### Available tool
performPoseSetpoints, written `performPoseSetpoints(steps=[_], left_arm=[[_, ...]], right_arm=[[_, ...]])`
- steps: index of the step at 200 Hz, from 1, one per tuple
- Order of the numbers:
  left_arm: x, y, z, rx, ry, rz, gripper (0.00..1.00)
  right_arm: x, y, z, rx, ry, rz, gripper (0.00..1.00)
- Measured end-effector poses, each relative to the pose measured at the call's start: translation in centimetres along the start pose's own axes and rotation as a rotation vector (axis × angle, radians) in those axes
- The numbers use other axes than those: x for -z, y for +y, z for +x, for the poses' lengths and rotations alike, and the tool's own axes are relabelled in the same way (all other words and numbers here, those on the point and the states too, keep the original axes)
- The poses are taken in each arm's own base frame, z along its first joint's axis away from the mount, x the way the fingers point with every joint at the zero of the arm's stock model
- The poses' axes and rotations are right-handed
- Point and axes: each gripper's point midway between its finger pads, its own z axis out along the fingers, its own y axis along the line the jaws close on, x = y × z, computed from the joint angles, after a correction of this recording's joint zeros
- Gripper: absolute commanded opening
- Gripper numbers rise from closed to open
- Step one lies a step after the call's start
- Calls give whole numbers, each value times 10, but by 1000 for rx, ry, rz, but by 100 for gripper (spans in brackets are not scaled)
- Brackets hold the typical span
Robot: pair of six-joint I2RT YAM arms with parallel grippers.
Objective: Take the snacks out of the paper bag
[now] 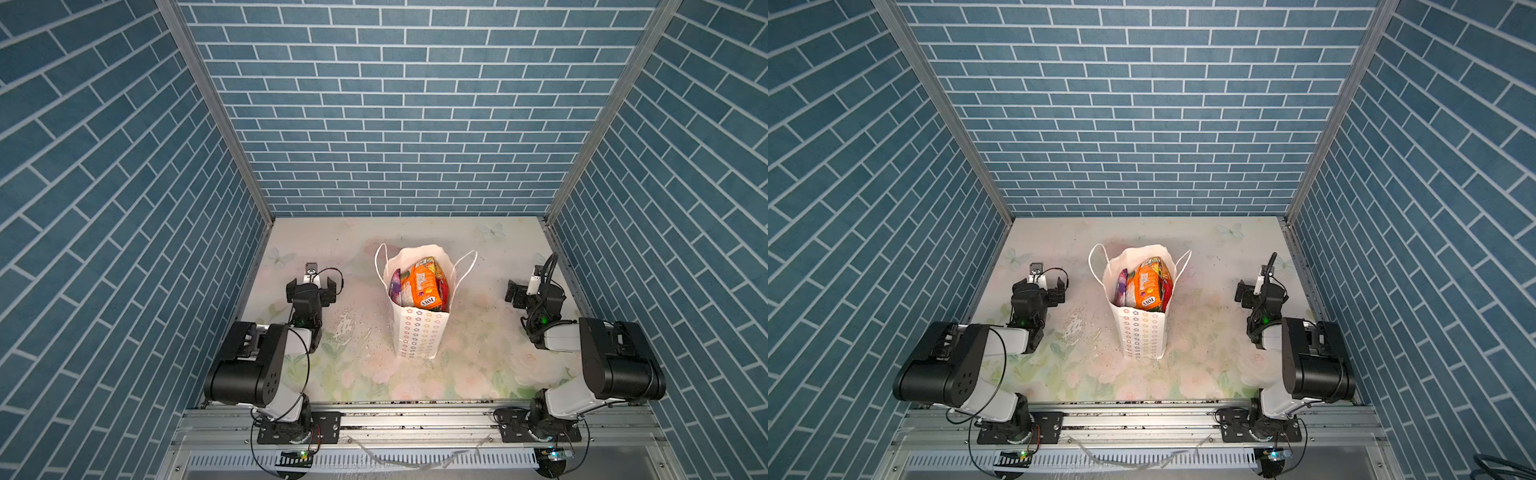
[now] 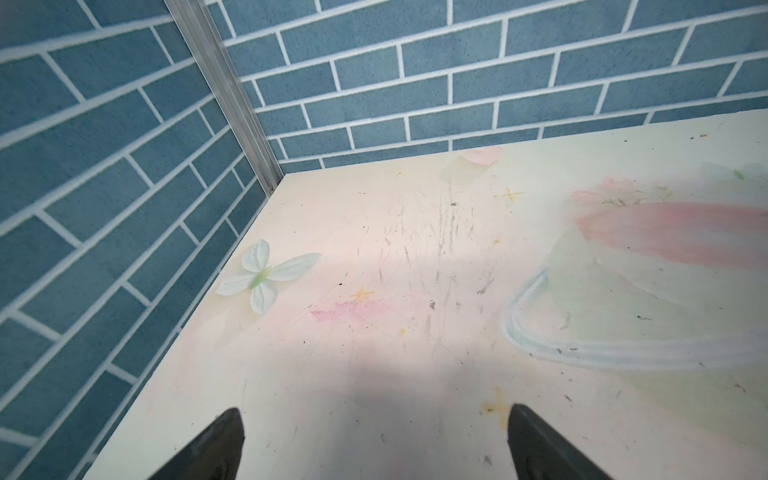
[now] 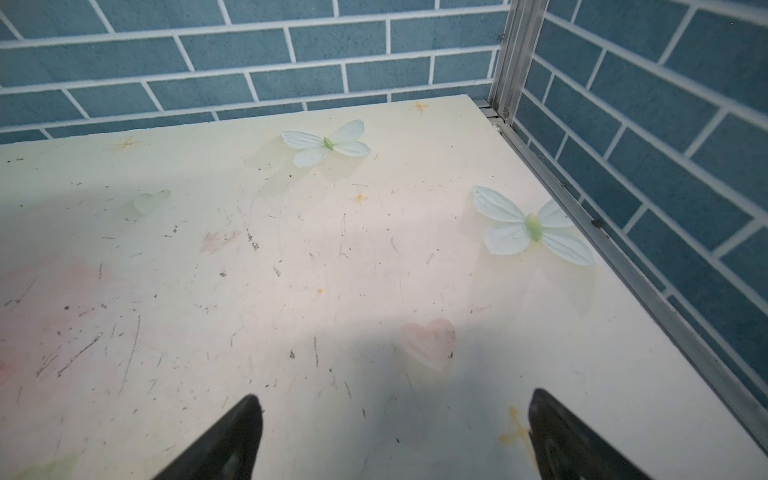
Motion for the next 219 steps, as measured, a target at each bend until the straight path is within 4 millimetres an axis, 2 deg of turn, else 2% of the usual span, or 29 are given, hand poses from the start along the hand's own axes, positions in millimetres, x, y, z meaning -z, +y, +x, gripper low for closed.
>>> performPoseSetpoints(steps=[152,175,191,219], left_arm=[[0,-2,2,0,8,22,100],[-1,-2,5,3,19,32,100],[-2,-2,8,6,30,45,94],[-3,-3,9,9,42,66,77]], right_arm=[[0,3,0,3,1,-20,98],[0,3,1,6,3,-24,89],[0,3,1,8,5,-24,78],[0,3,2,11,9,-28,78]])
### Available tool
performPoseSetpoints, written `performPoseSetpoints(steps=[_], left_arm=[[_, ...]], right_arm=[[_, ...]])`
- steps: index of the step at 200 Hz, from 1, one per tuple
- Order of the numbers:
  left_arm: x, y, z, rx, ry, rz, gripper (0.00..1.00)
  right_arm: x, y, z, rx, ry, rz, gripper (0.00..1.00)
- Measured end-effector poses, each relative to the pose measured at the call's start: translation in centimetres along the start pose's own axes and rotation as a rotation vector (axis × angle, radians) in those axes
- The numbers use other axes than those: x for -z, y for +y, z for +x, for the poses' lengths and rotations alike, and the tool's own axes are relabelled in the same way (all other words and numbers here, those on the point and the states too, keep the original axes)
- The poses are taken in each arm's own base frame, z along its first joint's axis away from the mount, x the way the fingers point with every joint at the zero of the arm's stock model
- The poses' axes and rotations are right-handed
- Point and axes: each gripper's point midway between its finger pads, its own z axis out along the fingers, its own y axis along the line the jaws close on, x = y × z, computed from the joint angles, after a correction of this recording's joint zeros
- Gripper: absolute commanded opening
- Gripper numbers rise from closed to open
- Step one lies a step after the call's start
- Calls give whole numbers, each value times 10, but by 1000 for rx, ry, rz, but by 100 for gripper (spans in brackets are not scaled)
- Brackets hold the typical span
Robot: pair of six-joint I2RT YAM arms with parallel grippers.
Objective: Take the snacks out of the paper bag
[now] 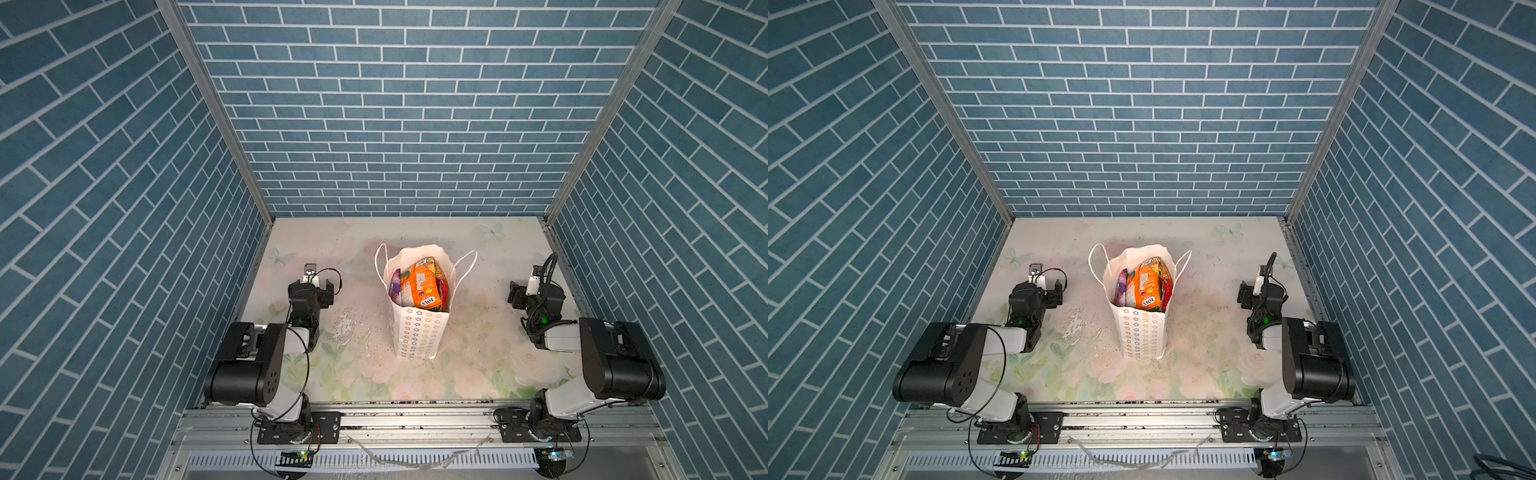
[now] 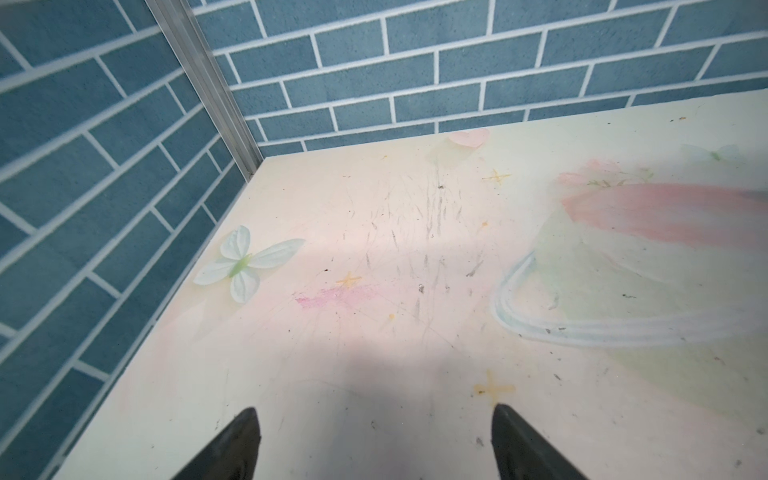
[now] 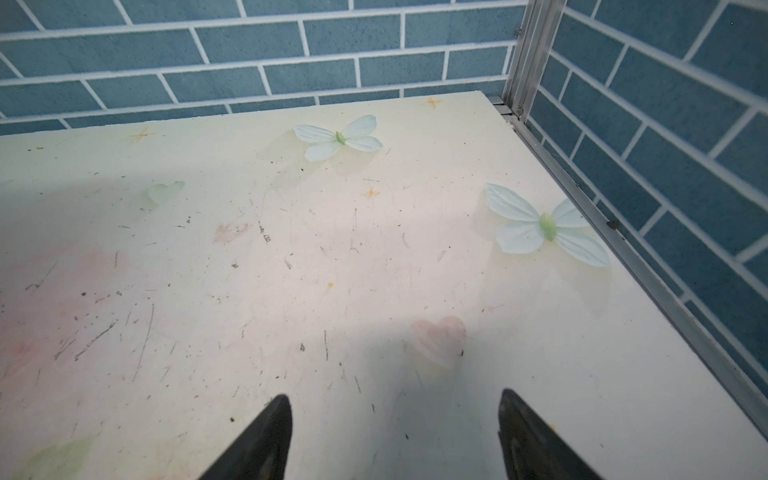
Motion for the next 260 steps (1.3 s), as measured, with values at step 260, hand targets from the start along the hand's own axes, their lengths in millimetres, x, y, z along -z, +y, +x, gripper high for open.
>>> performPoseSetpoints(steps=[260], left_arm=[[123,-14,-260,205,41,224,53]], right_arm=[[197,207,-352,-47,-86,-518,45]])
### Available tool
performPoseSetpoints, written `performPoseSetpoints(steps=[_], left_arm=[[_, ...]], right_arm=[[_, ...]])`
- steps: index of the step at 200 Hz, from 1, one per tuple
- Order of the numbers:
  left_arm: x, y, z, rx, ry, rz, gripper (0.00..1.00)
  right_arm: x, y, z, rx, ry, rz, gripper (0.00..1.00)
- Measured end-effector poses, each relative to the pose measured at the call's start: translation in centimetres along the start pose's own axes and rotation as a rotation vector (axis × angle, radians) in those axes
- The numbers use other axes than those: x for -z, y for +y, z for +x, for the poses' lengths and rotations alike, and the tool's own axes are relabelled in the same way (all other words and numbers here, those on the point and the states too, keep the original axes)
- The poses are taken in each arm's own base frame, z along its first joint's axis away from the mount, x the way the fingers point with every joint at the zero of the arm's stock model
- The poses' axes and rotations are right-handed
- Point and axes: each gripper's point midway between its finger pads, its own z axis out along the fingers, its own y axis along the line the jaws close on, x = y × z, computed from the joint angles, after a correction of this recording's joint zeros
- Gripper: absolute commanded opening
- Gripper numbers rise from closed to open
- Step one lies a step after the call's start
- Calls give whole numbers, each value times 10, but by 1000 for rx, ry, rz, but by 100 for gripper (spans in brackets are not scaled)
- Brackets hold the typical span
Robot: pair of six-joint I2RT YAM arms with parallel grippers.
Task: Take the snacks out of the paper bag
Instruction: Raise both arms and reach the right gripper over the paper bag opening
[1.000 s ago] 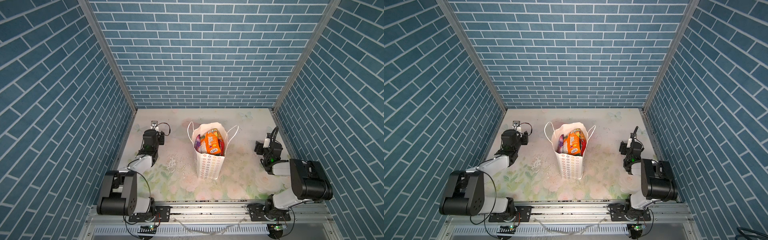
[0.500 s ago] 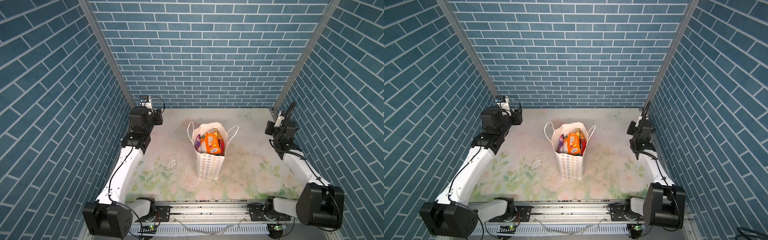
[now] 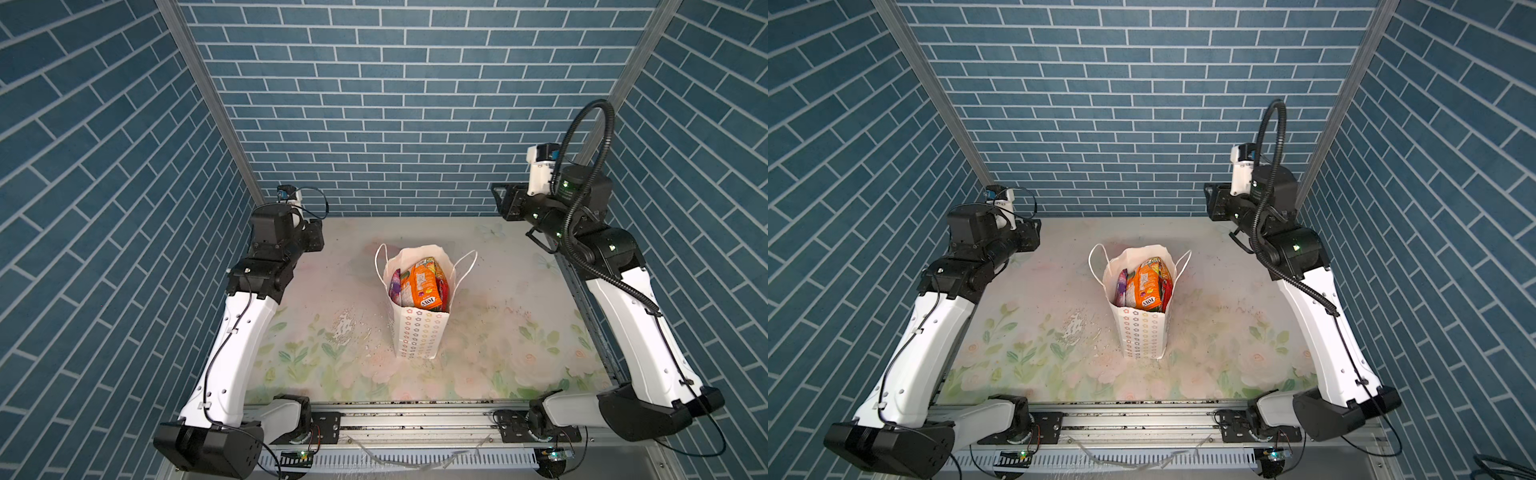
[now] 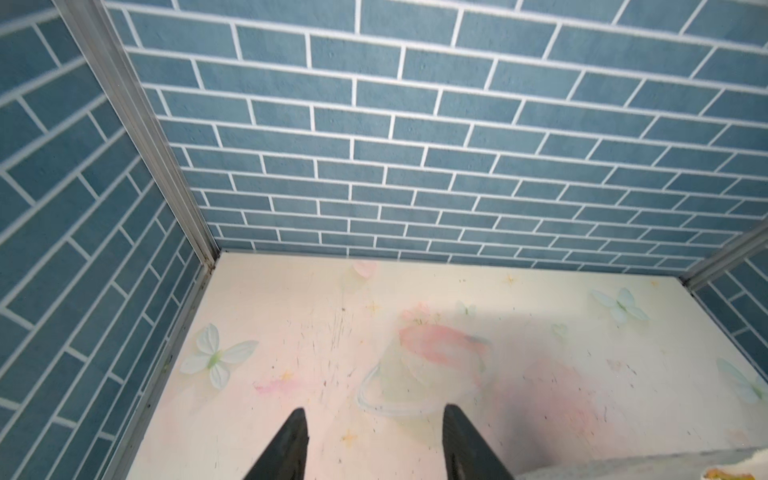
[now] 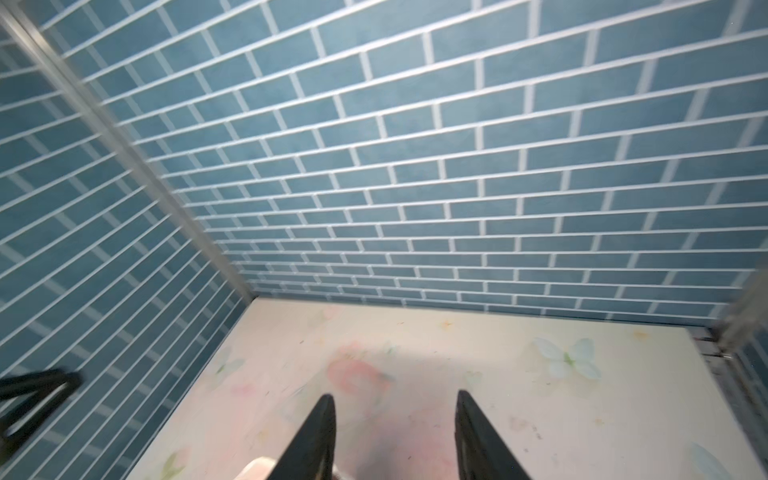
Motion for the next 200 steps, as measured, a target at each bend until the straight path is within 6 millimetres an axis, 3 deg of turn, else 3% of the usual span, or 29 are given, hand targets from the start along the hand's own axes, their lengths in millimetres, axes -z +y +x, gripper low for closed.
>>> performPoseSetpoints(steps=[19,36,68,87,116,166,200], left_arm=[[-3,-5,7,-7,29,15,53],[-7,-8,12,-9,50,26,52],[-18,-16,22,-19,89,41,53],[-23,-21,27,-26,108,51,53],[-28,-23,29,-30,123,53,53],[-35,-31,24,-45,128,66,53],[-39,-40,28,-74,150,78,52]], right_arm=[[-17,45,17,36,129,-109,45],[-33,80,45,75,263,-187,45],[-48,117,98,131,492,-259,45],[-47,115,129,146,623,-238,44],[-30,93,165,168,797,-147,44],[-12,78,202,191,968,-68,44],[-9,78,212,187,1006,-61,40]])
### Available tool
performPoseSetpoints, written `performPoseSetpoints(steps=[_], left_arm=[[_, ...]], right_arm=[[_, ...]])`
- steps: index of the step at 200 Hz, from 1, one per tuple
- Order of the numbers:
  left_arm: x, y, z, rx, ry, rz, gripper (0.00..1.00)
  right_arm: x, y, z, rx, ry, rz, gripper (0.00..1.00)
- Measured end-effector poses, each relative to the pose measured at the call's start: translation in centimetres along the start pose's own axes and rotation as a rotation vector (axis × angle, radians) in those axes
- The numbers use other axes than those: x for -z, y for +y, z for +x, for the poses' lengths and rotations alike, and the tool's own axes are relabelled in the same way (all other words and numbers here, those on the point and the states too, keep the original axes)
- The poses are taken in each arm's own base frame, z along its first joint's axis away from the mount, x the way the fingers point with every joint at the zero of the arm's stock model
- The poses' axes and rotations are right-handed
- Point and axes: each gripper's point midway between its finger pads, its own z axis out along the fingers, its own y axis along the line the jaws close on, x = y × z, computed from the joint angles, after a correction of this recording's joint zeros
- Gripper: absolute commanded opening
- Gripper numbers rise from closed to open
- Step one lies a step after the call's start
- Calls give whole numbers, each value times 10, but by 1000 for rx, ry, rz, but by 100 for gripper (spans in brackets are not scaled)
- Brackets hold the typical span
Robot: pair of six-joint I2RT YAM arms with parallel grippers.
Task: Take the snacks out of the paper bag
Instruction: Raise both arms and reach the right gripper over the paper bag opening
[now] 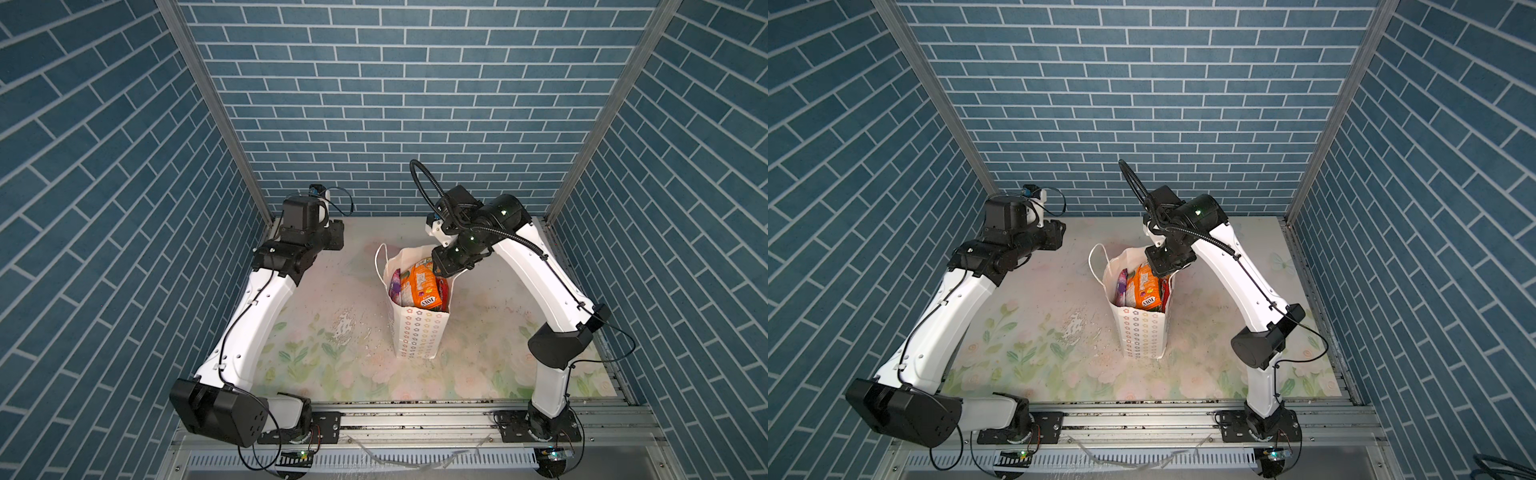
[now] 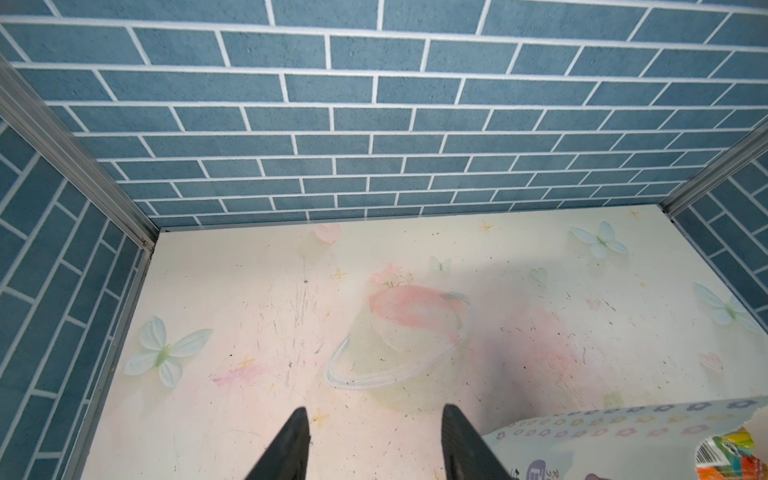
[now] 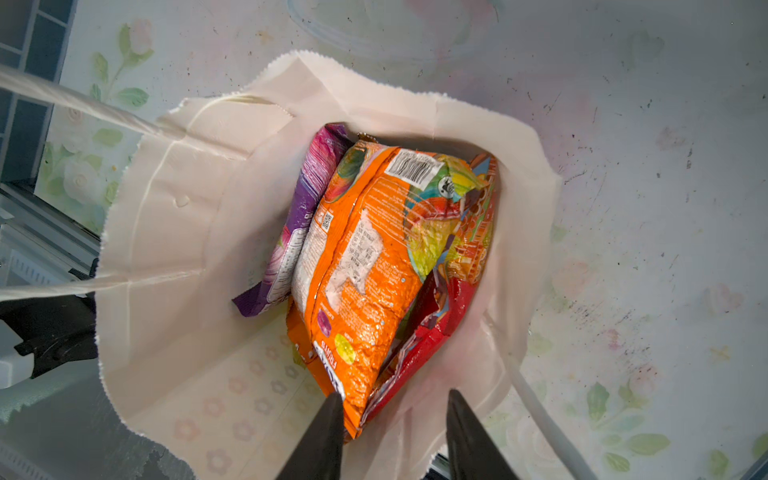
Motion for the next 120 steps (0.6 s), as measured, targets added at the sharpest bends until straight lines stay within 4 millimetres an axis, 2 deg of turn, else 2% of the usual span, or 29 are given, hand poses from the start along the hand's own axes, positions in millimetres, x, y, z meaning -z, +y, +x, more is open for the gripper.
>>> performPoseSetpoints(steps=[41,90,120], left_arm=[[-4,1,7,-16,30,-9,52],[-5,2,9,-29,42,-17,52],[-8,2,10,-30,49,-18,52]], right_arm=[[-4,1,0,-14,9,-2,40],[-27,6,-1,-19,75,-23,40],[-35,7,-1,-21,95,-31,40]])
